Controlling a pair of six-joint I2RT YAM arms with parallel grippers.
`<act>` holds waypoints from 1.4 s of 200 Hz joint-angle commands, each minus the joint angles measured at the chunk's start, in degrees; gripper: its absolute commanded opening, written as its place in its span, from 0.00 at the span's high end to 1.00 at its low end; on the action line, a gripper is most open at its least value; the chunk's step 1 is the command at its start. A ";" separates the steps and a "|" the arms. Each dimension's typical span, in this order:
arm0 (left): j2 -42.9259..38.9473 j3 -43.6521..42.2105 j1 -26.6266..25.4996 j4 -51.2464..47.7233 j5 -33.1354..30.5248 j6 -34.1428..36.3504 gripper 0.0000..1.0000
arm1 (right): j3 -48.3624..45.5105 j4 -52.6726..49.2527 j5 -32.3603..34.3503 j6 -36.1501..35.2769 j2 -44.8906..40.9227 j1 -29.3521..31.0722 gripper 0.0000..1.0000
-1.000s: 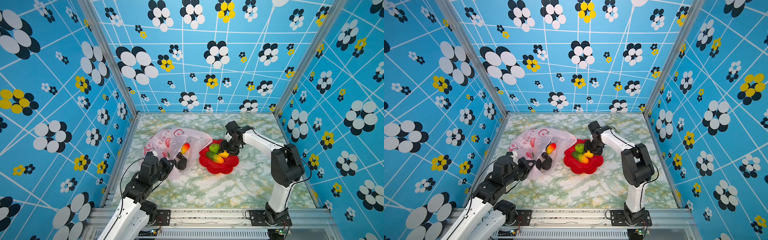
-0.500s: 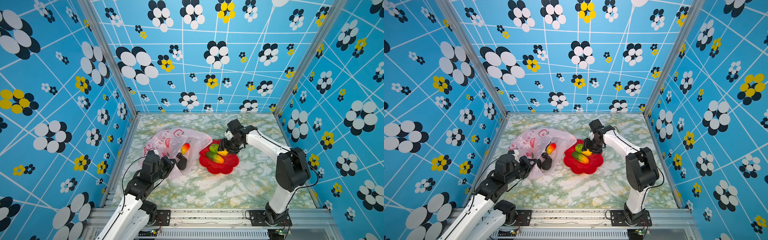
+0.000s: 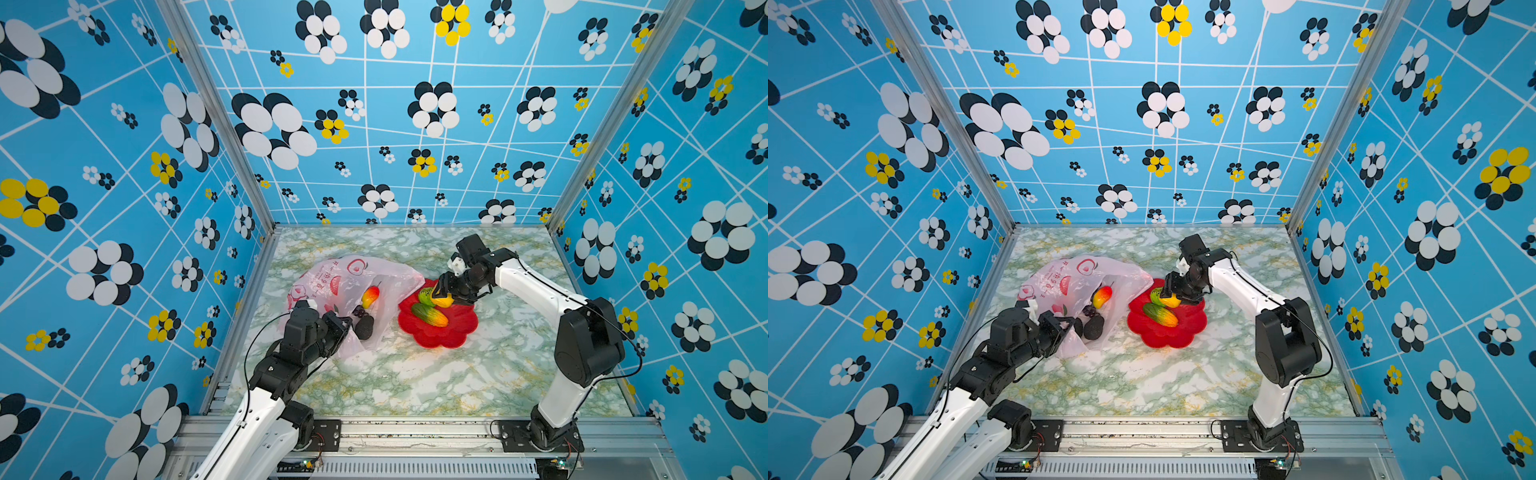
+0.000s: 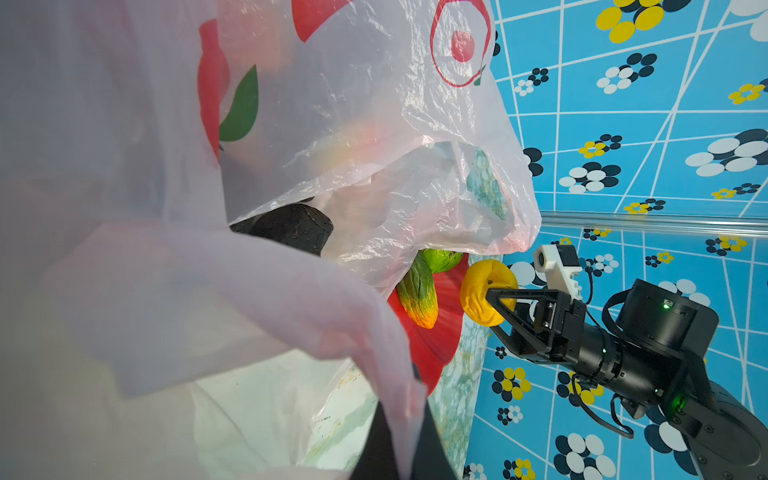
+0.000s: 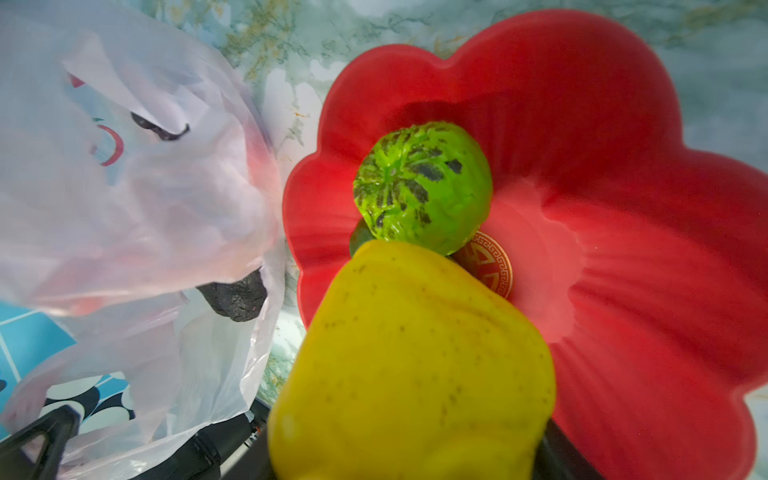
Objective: Place the fruits into the plastic bag
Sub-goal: 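Lift the yellow pepper out of the bowl with the right gripper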
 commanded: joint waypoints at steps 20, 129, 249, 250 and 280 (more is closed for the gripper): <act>0.44 0.10 -0.46 1.52 -0.11 -0.17 1.00 | 2.24 1.97 -2.48 1.38 -3.05 -0.30 0.42; -0.32 -0.40 -0.74 1.17 -0.26 -0.44 1.00 | 1.57 5.86 -2.86 2.03 -7.28 -0.30 0.44; 0.16 -0.05 -1.03 0.99 0.36 -0.23 1.00 | -0.72 11.77 -5.02 1.01 -12.28 -0.23 0.45; 0.16 -0.05 -1.05 0.94 0.36 -0.25 1.00 | -0.71 11.86 -4.99 1.06 -12.29 -0.31 0.45; 0.07 -0.26 -1.14 0.90 0.43 -0.36 1.00 | -0.80 12.42 -5.64 0.95 -12.84 -0.29 0.44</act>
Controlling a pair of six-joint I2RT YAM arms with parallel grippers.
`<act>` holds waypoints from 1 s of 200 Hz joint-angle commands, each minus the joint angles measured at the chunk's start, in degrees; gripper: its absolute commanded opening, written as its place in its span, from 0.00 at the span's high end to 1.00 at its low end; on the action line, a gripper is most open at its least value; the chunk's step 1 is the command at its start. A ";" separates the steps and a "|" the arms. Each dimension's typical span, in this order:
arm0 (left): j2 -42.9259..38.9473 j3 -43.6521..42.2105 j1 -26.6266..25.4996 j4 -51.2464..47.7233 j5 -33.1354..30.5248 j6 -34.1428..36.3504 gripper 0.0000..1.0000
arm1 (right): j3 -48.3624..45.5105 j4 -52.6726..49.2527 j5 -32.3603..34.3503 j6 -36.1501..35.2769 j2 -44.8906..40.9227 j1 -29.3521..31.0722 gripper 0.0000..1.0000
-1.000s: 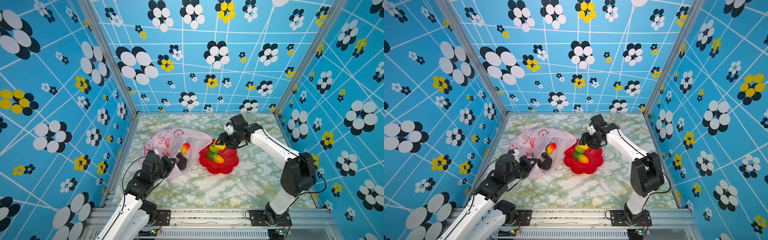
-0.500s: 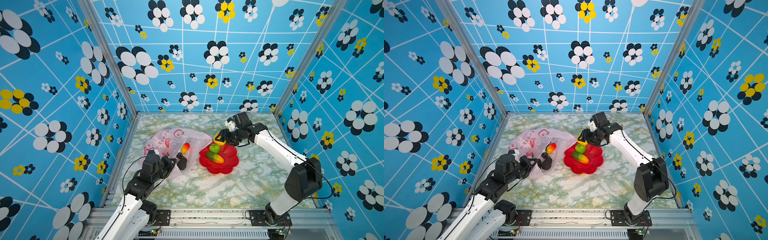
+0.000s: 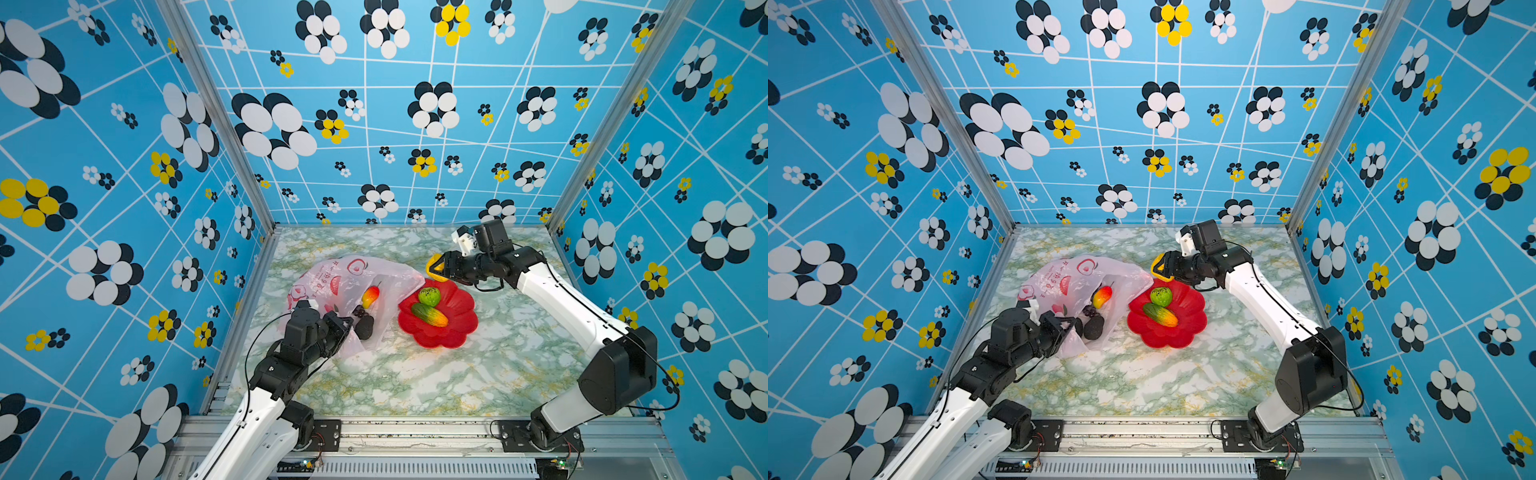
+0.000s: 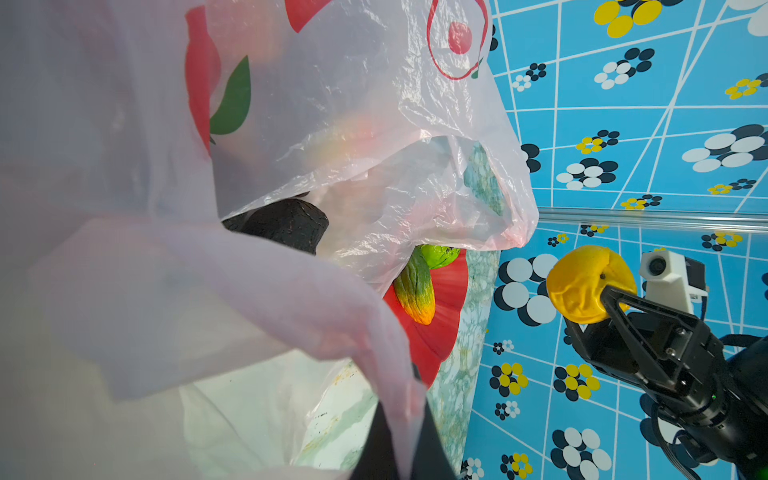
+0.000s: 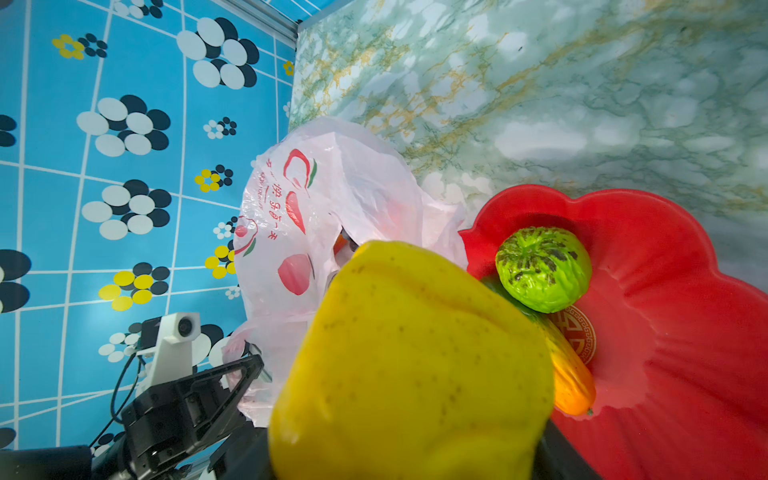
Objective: Place the fruits into the plastic bag
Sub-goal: 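Lift the yellow pepper out of the bowl with the right gripper, then carry the yellow pepper into the bag opening with the right gripper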
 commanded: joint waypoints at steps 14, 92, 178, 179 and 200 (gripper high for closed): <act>0.03 -0.43 -0.57 0.83 0.40 0.03 1.00 | -0.96 1.80 -1.77 -0.71 -1.79 -0.21 0.45; 0.37 -1.68 -0.78 2.07 0.26 -0.71 1.00 | -0.61 3.52 -4.22 0.01 -1.28 0.10 0.45; 1.82 -2.12 -1.02 3.29 -0.50 -1.09 1.00 | 2.78 4.55 -7.66 0.00 2.92 1.63 0.45; 1.82 -2.12 -1.02 3.34 -0.51 -1.09 1.00 | 2.83 4.54 -7.69 0.01 3.03 1.68 0.45; 2.00 -2.15 -1.13 3.38 -0.82 -1.13 1.00 | 3.96 4.65 -8.41 0.06 4.53 2.25 0.45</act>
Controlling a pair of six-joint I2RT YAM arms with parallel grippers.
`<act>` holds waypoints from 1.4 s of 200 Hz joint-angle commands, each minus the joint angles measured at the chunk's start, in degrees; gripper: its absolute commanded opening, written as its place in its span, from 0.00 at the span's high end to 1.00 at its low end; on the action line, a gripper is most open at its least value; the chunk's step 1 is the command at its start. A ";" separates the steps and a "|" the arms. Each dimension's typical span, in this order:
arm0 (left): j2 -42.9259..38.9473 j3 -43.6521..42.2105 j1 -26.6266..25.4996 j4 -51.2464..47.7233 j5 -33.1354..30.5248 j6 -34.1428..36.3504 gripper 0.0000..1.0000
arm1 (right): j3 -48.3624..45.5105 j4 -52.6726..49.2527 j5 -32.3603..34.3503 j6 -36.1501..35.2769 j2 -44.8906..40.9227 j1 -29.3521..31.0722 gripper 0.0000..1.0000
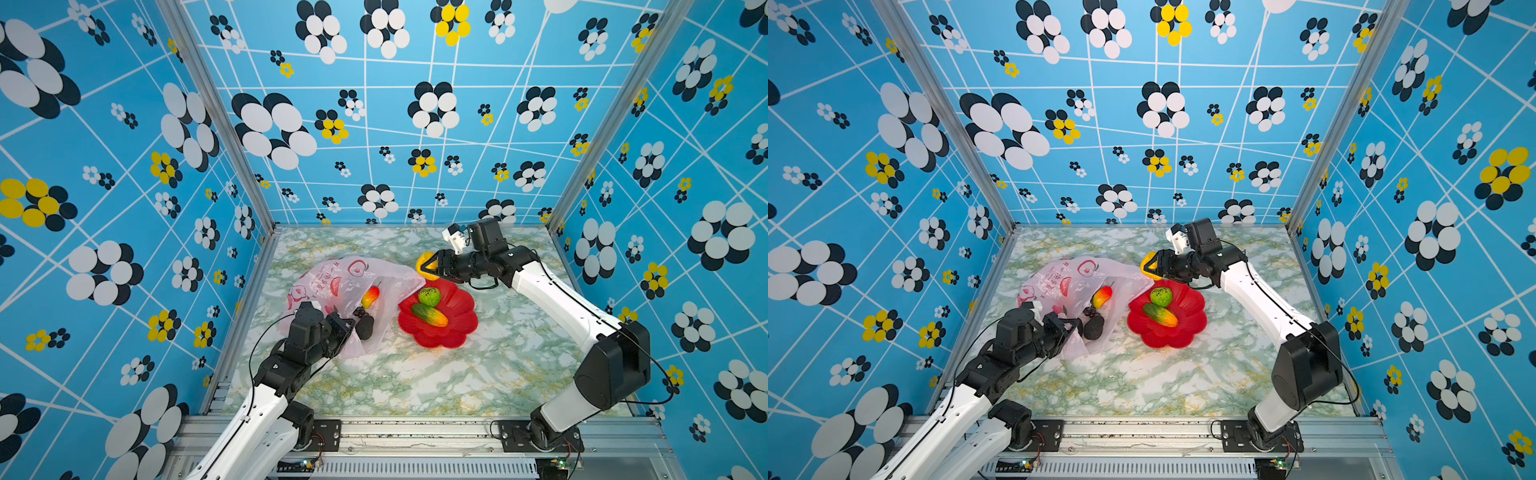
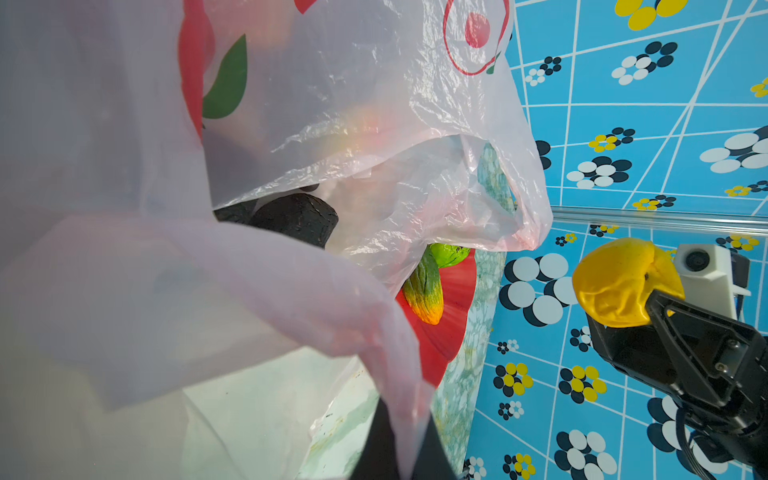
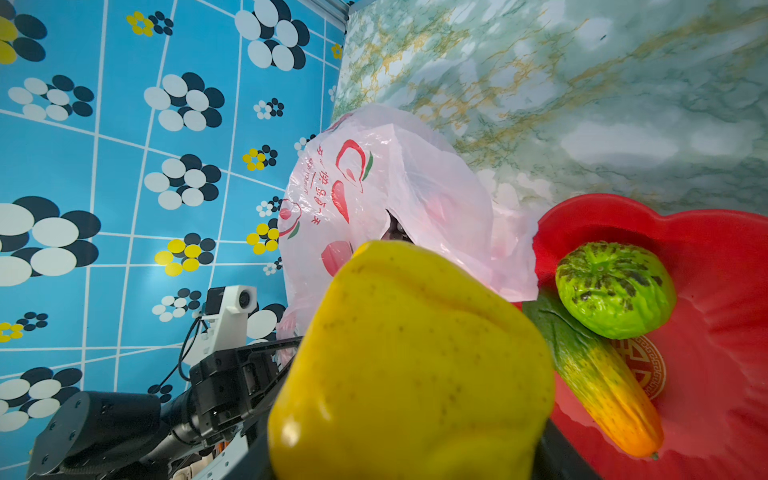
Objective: Place the fruits into the plastic bag
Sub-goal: 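Carry the yellow pepper into the bag opening with the right gripper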
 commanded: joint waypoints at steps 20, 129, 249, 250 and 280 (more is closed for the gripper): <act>0.03 -0.51 -0.61 0.89 -1.11 -0.24 1.00 | 3.77 0.98 -2.79 0.08 3.26 1.43 0.45; -7.38 0.18 -0.58 -5.96 -6.12 -0.50 1.00 | 16.44 -3.71 -6.21 -1.64 16.79 7.79 0.46; -6.42 7.48 -1.69 -7.48 -6.04 9.51 1.00 | 29.25 -18.10 -8.97 -8.03 30.56 15.19 0.46; -6.50 7.49 -1.76 -7.31 -6.03 9.60 1.00 | 29.30 -18.14 -8.97 -8.01 30.64 15.22 0.46; -7.44 6.98 -3.42 -1.39 -5.19 12.88 1.00 | 30.12 -18.87 -9.08 -7.81 32.10 16.28 0.46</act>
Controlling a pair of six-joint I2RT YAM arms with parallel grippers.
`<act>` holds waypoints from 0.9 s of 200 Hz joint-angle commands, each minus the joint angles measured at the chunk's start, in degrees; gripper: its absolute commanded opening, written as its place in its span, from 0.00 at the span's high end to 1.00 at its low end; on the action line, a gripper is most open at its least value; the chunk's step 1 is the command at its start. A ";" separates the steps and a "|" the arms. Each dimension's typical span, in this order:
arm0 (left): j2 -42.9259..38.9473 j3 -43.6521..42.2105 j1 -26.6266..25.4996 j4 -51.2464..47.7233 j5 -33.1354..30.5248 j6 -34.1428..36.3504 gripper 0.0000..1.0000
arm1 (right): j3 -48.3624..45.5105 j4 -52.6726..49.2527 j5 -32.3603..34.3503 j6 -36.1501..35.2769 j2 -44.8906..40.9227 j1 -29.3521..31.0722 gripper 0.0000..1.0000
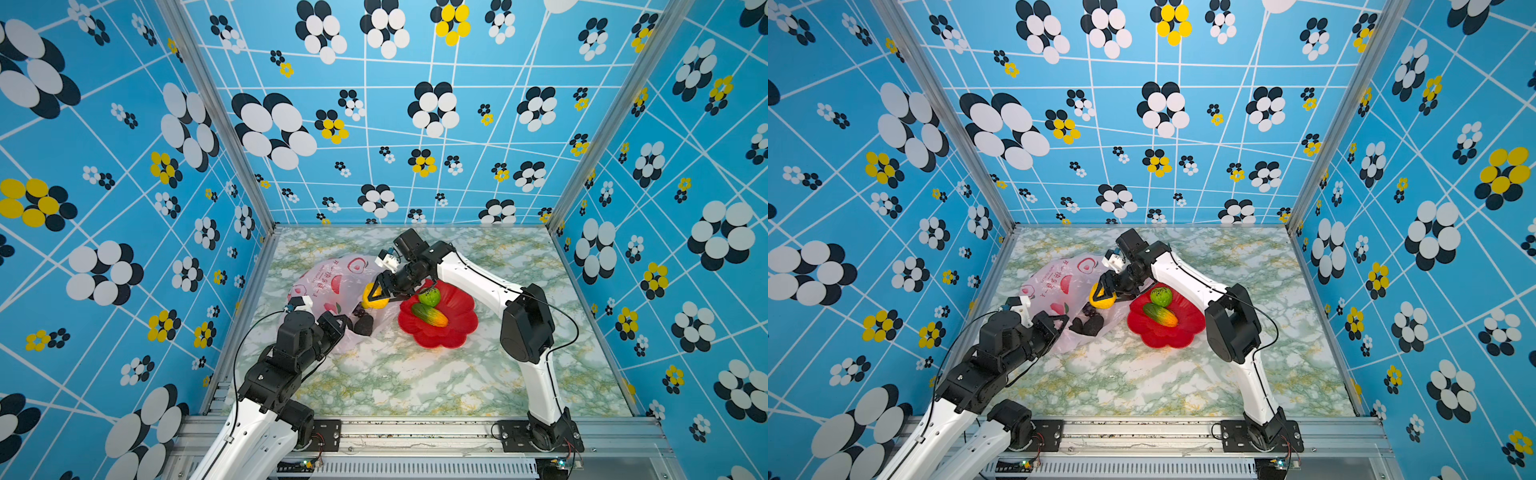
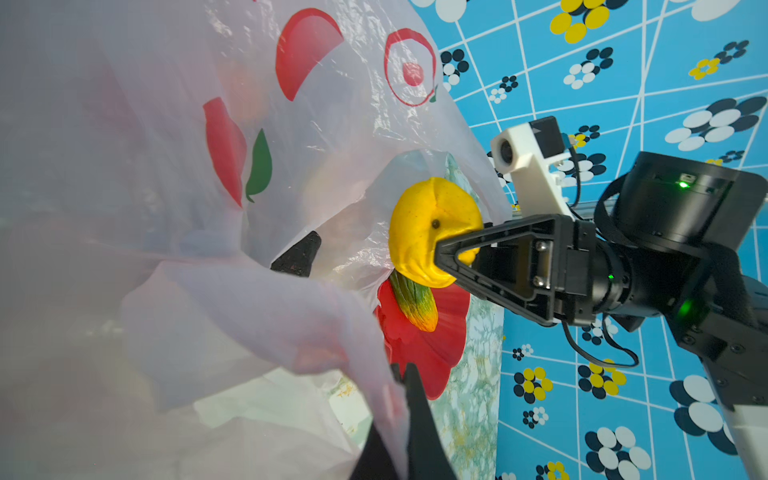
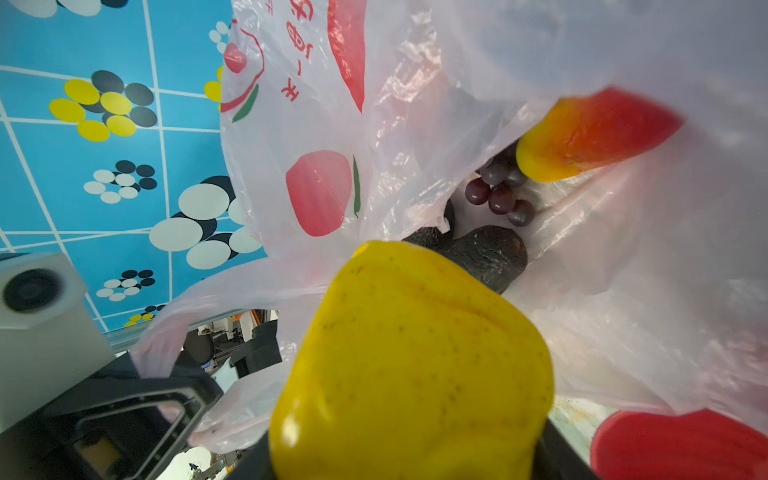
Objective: Place the fruits into the plastic bag
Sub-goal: 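Carry the yellow pepper into the bag opening with the right gripper, then open the right gripper to release the pepper into the bag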
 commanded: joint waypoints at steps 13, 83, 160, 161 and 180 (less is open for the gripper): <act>-1.34 1.29 -2.09 7.10 0.76 5.65 1.00 | 2.34 -3.44 -1.32 -1.36 3.01 1.13 0.46; -3.55 0.41 -7.31 14.15 2.07 11.27 1.00 | 2.37 -3.49 -2.10 -1.06 5.05 2.91 0.46; -2.20 -0.21 -12.44 18.20 8.53 15.57 1.00 | 11.96 -1.50 -2.85 3.36 10.90 5.71 0.47; -2.20 -0.25 -12.47 18.19 8.66 15.54 1.00 | 12.12 -1.28 -2.85 3.62 10.94 5.70 0.47; -2.90 -0.86 -12.93 17.03 9.47 14.79 1.00 | 14.03 4.22 -3.44 8.62 12.01 5.70 0.47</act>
